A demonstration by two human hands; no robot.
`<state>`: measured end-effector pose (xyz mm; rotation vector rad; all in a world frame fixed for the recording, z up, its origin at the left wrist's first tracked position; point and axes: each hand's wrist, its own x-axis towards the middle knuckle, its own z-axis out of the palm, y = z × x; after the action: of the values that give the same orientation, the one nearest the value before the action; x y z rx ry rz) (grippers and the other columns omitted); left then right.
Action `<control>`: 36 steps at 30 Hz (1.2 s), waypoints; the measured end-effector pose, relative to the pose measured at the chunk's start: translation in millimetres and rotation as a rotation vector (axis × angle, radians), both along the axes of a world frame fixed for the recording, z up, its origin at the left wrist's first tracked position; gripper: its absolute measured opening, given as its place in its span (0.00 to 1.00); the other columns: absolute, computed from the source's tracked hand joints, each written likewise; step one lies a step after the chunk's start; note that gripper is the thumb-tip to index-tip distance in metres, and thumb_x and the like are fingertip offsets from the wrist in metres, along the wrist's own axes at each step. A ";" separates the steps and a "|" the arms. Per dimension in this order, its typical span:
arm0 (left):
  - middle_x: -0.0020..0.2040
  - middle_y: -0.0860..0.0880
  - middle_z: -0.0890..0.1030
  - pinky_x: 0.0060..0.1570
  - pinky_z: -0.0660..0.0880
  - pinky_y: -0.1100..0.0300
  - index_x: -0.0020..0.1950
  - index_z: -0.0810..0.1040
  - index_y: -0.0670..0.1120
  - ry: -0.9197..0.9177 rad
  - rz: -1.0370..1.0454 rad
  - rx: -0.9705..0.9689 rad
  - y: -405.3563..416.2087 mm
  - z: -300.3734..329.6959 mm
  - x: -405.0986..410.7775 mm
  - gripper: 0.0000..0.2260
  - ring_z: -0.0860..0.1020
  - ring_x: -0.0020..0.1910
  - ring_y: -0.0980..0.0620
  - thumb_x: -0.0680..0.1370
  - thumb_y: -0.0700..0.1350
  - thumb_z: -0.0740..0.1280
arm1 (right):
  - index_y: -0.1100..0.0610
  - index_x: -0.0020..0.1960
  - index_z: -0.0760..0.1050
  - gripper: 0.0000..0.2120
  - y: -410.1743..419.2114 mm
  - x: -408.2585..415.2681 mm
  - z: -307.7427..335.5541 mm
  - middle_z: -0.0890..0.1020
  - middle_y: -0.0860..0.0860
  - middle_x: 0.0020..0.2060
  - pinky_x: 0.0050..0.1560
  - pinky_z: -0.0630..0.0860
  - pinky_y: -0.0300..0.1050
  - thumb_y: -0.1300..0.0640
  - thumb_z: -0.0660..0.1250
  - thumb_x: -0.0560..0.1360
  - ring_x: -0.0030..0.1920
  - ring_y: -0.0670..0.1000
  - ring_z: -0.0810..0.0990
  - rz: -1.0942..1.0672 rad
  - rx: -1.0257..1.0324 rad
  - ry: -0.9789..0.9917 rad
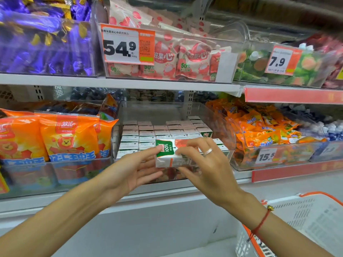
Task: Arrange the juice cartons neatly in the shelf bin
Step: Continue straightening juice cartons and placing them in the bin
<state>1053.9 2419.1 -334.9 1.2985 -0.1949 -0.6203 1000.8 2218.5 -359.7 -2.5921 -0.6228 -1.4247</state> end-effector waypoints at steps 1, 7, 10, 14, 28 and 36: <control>0.50 0.45 0.86 0.45 0.82 0.59 0.57 0.81 0.45 -0.007 0.021 0.003 -1.7 2.0 4.4 0.19 0.85 0.49 0.50 0.68 0.50 0.75 | 0.54 0.56 0.77 0.18 -3.7 2.1 -0.2 0.79 0.52 0.52 0.50 0.73 0.45 0.56 0.76 0.69 0.53 0.52 0.73 -0.002 0.012 0.036; 0.49 0.53 0.86 0.48 0.80 0.64 0.57 0.82 0.46 -0.267 0.168 0.073 -36.7 21.4 46.7 0.13 0.84 0.50 0.56 0.75 0.49 0.72 | 0.57 0.67 0.72 0.20 -63.0 19.3 -4.1 0.76 0.53 0.64 0.65 0.71 0.52 0.55 0.69 0.76 0.65 0.54 0.71 -0.320 0.289 0.232; 0.51 0.54 0.84 0.50 0.76 0.64 0.58 0.79 0.48 -0.494 0.186 0.171 -79.5 27.7 62.6 0.09 0.80 0.50 0.59 0.78 0.47 0.69 | 0.59 0.75 0.63 0.26 -96.1 26.1 -9.8 0.66 0.55 0.74 0.74 0.60 0.52 0.55 0.64 0.79 0.74 0.55 0.62 -0.564 0.309 0.339; 0.57 0.52 0.80 0.57 0.72 0.57 0.64 0.77 0.48 -0.724 0.183 0.340 -132.3 24.6 79.3 0.14 0.77 0.55 0.55 0.79 0.47 0.67 | 0.58 0.77 0.58 0.26 -117.4 28.7 -16.1 0.64 0.54 0.75 0.74 0.59 0.52 0.55 0.58 0.81 0.75 0.55 0.61 -0.599 0.326 0.353; 0.61 0.45 0.73 0.56 0.67 0.53 0.72 0.70 0.48 -1.359 -0.368 0.995 -171.6 51.0 119.4 0.20 0.72 0.60 0.43 0.81 0.51 0.63 | 0.58 0.78 0.55 0.27 -126.8 34.7 -33.3 0.75 0.56 0.64 0.63 0.68 0.53 0.51 0.56 0.81 0.62 0.56 0.73 -0.515 0.456 0.291; 0.67 0.50 0.76 0.61 0.73 0.49 0.70 0.72 0.50 -1.270 -0.165 1.001 -199.8 15.6 118.8 0.22 0.75 0.64 0.46 0.77 0.54 0.69 | 0.55 0.78 0.55 0.28 -129.6 33.4 -32.6 0.76 0.52 0.60 0.58 0.71 0.49 0.49 0.57 0.81 0.58 0.52 0.74 -0.482 0.477 0.298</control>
<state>1172.7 2219.3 -319.4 2.5381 -1.1387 0.1326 1034.2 2088.9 -392.3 -2.5540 0.3630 -1.0660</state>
